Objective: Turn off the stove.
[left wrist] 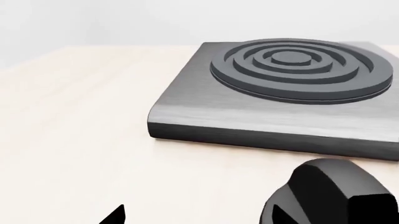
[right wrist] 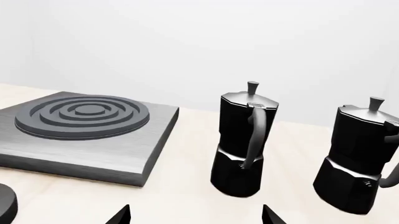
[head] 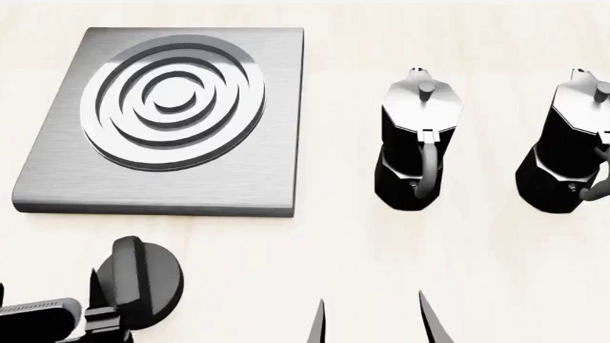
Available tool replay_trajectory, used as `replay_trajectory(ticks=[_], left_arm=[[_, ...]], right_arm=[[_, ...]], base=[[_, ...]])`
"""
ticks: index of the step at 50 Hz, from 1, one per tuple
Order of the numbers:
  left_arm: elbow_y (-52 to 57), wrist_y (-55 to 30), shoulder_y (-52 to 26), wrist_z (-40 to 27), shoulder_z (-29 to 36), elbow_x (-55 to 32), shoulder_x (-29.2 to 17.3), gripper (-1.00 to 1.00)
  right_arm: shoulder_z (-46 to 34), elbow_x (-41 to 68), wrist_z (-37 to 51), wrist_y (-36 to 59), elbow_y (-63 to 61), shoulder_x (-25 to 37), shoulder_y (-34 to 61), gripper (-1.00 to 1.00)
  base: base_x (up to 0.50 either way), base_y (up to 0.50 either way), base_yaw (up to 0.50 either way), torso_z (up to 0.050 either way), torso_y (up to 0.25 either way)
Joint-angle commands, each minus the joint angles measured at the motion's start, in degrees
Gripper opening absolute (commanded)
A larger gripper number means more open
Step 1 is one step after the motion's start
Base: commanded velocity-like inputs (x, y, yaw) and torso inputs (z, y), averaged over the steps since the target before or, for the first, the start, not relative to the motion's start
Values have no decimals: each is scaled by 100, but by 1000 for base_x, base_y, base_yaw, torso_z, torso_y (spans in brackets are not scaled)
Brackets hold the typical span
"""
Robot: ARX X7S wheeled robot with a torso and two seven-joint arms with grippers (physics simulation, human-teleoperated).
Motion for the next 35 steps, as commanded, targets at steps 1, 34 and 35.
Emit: replay_trajectory(ticks=[1, 34, 35], left_arm=[[-364, 68, -236, 68, 72, 43, 42, 100], [164, 220, -93, -187, -3, 208, -168, 100], [189, 228, -80, -187, -1, 211, -176, 100]], right_arm=[[-17, 19, 11, -2, 0, 12, 10, 100], [-92, 49, 33, -21, 42, 51, 39, 100], [-95, 47, 35, -20, 45, 51, 41, 100]], base=[[0, 0, 0, 0, 0], [0, 0, 0, 0, -1], [0, 0, 0, 0, 0]])
